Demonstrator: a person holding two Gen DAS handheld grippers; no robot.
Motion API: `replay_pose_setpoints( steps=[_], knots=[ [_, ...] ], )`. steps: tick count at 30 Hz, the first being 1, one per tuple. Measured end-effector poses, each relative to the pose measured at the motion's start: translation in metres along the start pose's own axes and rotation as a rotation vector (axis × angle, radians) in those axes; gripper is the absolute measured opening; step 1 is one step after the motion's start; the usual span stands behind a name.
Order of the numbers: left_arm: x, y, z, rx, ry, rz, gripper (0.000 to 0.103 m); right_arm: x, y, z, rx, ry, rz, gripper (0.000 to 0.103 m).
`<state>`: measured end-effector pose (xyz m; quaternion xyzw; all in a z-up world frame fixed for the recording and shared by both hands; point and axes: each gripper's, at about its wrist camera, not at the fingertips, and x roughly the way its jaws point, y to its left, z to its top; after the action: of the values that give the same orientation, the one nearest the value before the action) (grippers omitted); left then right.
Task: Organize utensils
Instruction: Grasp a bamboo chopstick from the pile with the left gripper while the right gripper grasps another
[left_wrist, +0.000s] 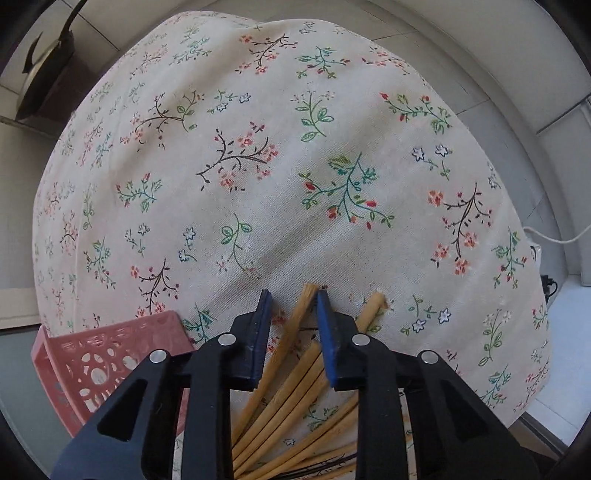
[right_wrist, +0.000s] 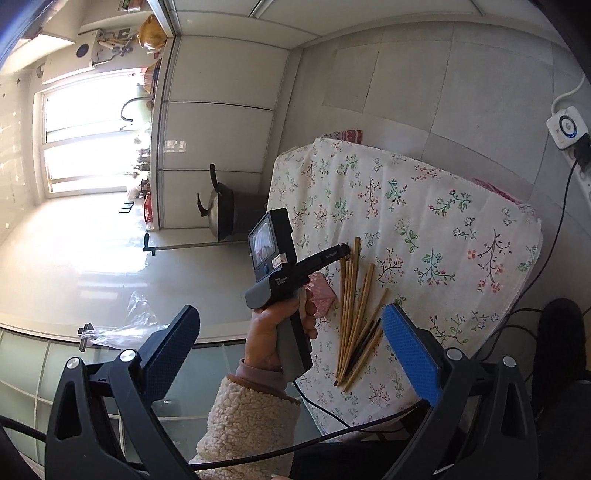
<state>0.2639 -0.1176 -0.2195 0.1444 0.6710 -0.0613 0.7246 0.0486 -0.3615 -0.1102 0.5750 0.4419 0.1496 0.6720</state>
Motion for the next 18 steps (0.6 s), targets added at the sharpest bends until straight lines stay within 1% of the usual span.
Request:
replay_pose_setpoints(
  steps=[4, 7, 8, 12, 14, 16, 18],
  knots=[
    [0.002, 0.013, -0.003, -0.061, 0.007, -0.046, 0.022, 0.002, -0.002, -0.001, 0.007, 0.014, -0.022, 0.096],
    [0.001, 0.010, -0.015, -0.050, -0.033, -0.048, 0.021, 0.004, -0.002, -0.002, -0.002, 0.022, -0.041, 0.096],
    [0.002, 0.009, -0.020, -0.042, -0.050, -0.057, 0.017, 0.004, -0.002, -0.002, -0.006, 0.024, -0.049, 0.096],
    [-0.001, 0.004, -0.035, -0.027, -0.144, -0.082, 0.016, 0.005, -0.007, -0.002, -0.010, 0.016, -0.073, 0.096],
    [-0.015, 0.001, -0.045, -0.030, -0.211, -0.089, 0.015, 0.006, -0.010, -0.003, -0.010, 0.011, -0.085, 0.096],
    [-0.031, 0.001, -0.057, -0.038, -0.276, -0.125, 0.015, 0.010, -0.014, -0.004, -0.014, 0.014, -0.112, 0.096],
    [-0.052, 0.016, -0.076, -0.058, -0.351, -0.140, 0.015, 0.017, -0.019, -0.005, -0.001, 0.031, -0.136, 0.096]
  ],
)
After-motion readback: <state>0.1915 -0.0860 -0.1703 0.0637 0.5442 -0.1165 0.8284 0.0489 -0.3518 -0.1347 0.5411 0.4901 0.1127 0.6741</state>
